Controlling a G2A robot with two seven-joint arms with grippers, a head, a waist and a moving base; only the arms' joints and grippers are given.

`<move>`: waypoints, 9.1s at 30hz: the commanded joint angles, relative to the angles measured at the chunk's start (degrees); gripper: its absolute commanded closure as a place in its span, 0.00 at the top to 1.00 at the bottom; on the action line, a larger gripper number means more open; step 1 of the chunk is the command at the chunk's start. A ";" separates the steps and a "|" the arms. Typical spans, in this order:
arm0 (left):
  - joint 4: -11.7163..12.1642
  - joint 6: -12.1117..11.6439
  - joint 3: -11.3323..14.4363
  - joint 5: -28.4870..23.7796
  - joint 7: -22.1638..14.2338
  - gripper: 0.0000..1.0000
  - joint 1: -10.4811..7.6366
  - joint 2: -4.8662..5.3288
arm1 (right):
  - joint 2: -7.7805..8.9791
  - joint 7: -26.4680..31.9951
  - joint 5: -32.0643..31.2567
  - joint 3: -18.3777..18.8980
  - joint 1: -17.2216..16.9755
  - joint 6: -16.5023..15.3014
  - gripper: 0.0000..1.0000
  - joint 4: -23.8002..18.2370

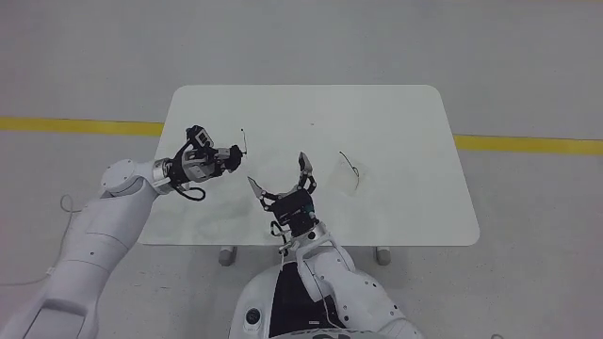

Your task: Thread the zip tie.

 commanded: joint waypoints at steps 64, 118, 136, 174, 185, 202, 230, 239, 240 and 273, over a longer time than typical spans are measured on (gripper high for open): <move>-11.47 11.07 -4.91 -6.90 2.79 0.00 7.84 0.50 | 2.87 -3.29 -0.03 -10.48 14.13 3.50 0.07 9.95; -11.18 11.69 -4.45 -5.56 2.50 0.00 7.72 0.14 | 3.48 -1.13 -0.03 -6.59 11.12 3.50 0.00 8.28; -10.37 11.98 -3.91 -5.44 2.64 0.00 7.25 -0.08 | 3.90 -0.27 -0.03 -5.50 10.50 3.50 0.00 7.61; -8.73 11.60 -3.60 -5.42 2.46 0.00 6.61 -0.38 | 4.27 0.12 -0.03 -2.54 8.58 3.50 0.00 6.64; -8.86 11.40 -3.85 -5.38 2.54 0.00 6.86 -0.36 | 4.43 0.02 -0.03 -1.91 7.93 3.50 0.00 6.17; -9.21 11.41 -4.07 -5.35 2.76 0.00 7.17 -0.37 | 5.28 1.88 -0.03 -4.21 8.99 3.50 0.00 6.79; -8.71 11.23 -4.19 -5.67 3.61 0.00 7.04 -0.56 | 7.58 14.03 -0.03 -10.85 12.99 2.75 0.65 8.83; -8.59 11.07 -4.17 -5.34 3.89 0.00 7.07 -0.60 | 7.40 13.32 0.46 -11.81 13.11 -3.66 0.49 7.31; -8.57 11.05 -4.18 -5.33 3.92 0.00 7.08 -0.60 | 7.32 12.96 0.63 -11.67 13.04 -3.67 0.48 7.15; -8.81 11.01 -4.31 -4.40 4.37 0.00 7.23 -0.63 | 3.29 6.47 1.01 -9.80 13.23 0.69 0.00 9.00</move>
